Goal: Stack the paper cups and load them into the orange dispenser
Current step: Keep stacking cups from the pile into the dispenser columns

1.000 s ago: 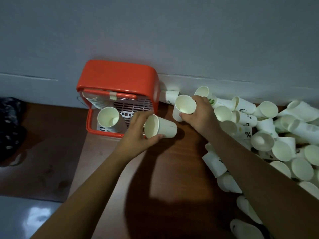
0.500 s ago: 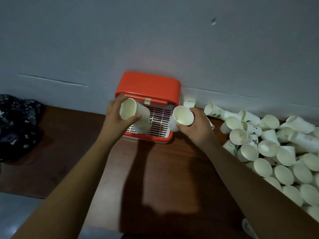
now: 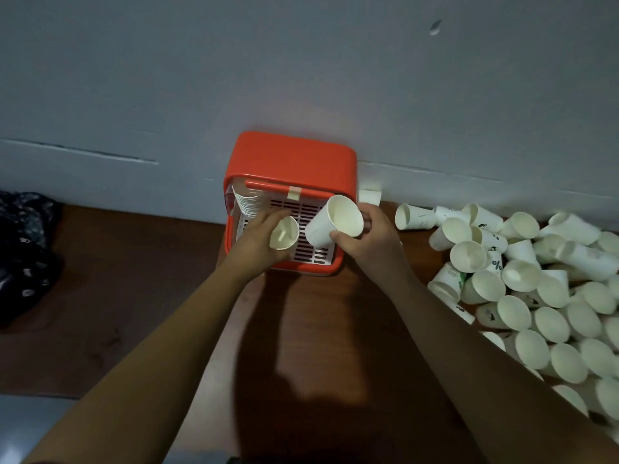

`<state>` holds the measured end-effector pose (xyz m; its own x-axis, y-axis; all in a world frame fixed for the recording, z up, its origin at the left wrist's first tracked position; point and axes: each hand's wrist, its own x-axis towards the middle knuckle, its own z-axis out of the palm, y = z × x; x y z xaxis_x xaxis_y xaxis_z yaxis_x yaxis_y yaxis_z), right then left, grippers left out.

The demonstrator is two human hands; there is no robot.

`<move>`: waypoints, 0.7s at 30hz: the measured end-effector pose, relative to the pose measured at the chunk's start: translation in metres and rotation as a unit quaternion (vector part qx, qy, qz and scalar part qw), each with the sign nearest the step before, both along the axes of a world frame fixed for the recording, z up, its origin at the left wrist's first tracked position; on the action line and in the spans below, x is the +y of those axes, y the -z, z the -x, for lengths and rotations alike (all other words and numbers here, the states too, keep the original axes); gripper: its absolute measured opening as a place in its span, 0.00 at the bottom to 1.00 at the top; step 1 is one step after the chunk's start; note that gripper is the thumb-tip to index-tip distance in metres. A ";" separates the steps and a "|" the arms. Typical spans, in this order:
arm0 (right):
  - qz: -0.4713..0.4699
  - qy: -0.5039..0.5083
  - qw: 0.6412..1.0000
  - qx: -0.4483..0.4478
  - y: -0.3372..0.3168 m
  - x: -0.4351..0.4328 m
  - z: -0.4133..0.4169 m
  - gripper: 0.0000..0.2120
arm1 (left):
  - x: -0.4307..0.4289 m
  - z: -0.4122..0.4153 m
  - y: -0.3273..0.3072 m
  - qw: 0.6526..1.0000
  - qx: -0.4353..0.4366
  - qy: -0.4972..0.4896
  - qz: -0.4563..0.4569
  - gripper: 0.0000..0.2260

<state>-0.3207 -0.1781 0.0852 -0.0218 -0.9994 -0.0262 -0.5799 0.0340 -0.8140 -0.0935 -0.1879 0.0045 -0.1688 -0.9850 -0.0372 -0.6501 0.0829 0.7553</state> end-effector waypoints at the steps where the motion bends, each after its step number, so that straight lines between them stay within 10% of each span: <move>1: 0.000 0.001 1.000 -0.023 -0.001 -0.002 -0.006 0.27 | 0.002 -0.004 0.001 1.000 0.019 0.000 -0.005 0.37; 6: 0.025 -0.051 0.996 -0.067 0.004 -0.010 -0.038 0.26 | 0.012 -0.020 0.005 0.994 0.107 -0.016 -0.030 0.35; 14: 0.195 -0.106 0.970 0.100 0.024 -0.014 -0.080 0.31 | 0.013 -0.029 0.018 0.987 0.128 -0.050 -0.081 0.26; 21: -0.008 -0.150 0.980 0.126 0.063 -0.011 -0.079 0.37 | 0.013 -0.036 0.030 0.984 0.141 -0.055 -0.097 0.26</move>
